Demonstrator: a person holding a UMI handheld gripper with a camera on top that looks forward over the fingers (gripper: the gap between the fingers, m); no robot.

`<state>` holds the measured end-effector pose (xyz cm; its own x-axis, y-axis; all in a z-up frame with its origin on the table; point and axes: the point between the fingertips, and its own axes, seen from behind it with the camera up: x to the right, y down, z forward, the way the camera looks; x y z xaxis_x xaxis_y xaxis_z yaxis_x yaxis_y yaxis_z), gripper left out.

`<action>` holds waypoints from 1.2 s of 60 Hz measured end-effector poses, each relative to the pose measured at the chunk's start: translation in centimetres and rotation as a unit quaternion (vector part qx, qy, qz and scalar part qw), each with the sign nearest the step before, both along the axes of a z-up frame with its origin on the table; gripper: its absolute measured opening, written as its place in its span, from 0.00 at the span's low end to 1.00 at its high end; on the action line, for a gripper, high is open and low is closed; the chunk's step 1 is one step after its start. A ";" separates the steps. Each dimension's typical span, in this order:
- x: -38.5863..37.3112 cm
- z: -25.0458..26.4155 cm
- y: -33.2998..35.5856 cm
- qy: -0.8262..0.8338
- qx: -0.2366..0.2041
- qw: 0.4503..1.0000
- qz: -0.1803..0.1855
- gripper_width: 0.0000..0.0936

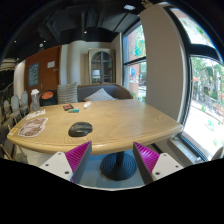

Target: Arrange mouse

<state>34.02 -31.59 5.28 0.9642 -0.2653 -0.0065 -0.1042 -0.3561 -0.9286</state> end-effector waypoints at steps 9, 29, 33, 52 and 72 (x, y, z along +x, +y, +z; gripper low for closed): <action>-0.5 0.2 1.2 -0.007 -0.025 0.999 0.019 0.91; -5.8 -2.3 6.2 -0.013 -0.049 0.993 0.103 0.92; -8.2 -2.3 8.4 -0.003 -0.056 0.991 0.121 0.92; -12.1 -5.5 19.0 0.045 -0.082 0.986 0.140 0.91; -14.0 -6.5 26.6 -0.008 -0.130 0.985 0.113 0.70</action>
